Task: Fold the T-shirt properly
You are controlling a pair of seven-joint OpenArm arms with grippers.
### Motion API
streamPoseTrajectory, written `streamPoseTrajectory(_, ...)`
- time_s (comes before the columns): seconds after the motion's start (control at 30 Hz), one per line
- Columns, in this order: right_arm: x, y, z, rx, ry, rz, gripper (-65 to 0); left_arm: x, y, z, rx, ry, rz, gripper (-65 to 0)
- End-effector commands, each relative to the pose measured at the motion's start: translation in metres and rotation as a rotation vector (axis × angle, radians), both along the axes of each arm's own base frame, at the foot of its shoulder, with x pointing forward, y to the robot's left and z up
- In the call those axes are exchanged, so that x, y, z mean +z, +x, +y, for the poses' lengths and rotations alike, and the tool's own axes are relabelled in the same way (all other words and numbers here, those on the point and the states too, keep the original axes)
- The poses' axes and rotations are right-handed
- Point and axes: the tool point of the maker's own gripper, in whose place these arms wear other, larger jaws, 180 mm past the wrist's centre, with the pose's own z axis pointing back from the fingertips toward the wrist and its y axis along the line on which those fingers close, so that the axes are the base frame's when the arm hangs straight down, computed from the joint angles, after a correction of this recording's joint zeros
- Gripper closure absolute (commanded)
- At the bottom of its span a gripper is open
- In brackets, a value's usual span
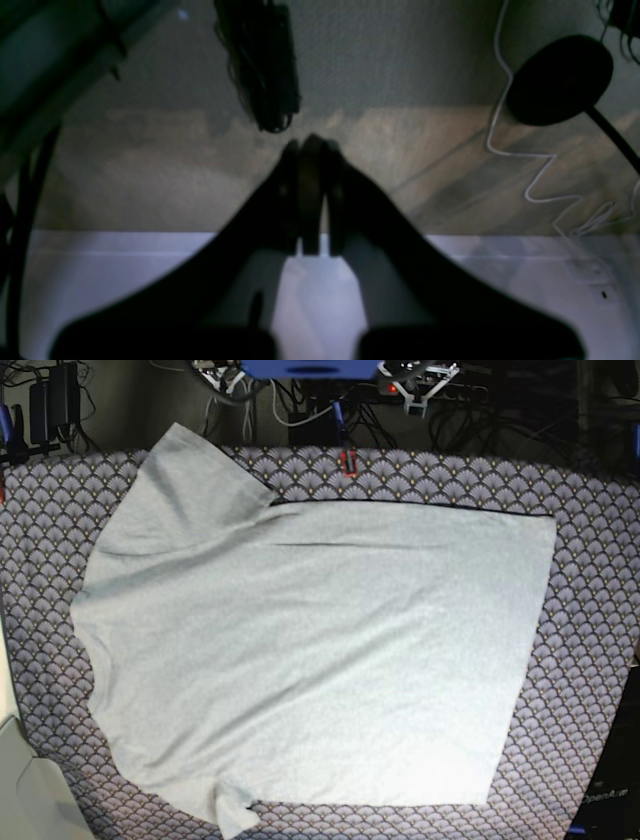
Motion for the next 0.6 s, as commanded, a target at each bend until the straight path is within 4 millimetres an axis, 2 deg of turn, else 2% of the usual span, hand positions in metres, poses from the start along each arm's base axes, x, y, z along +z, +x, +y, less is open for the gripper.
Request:
streamPoseTrajectory(0.0, 0.0004, -0.0034, 0.0047, -0.004, 0.014, 0.009, 0.0, 0.0, -0.0024, 0.0008, -0.009, 0.001, 0.004, -0.4)
streamPoseTrajectory(0.17, 0.0004, -0.0034, 0.0047, -0.004, 0.014, 0.009, 0.0, 0.0001, -0.004, 0.009, -0.005, 0.014, 0.007, -0.4)
streamPoseTrajectory(0.57, 0.0004, -0.0027, 0.0045, -0.004, 0.013, -0.001, 0.0, 0.0006, -0.0087, 0.0101, -0.001, 0.015, 0.007, -0.3)
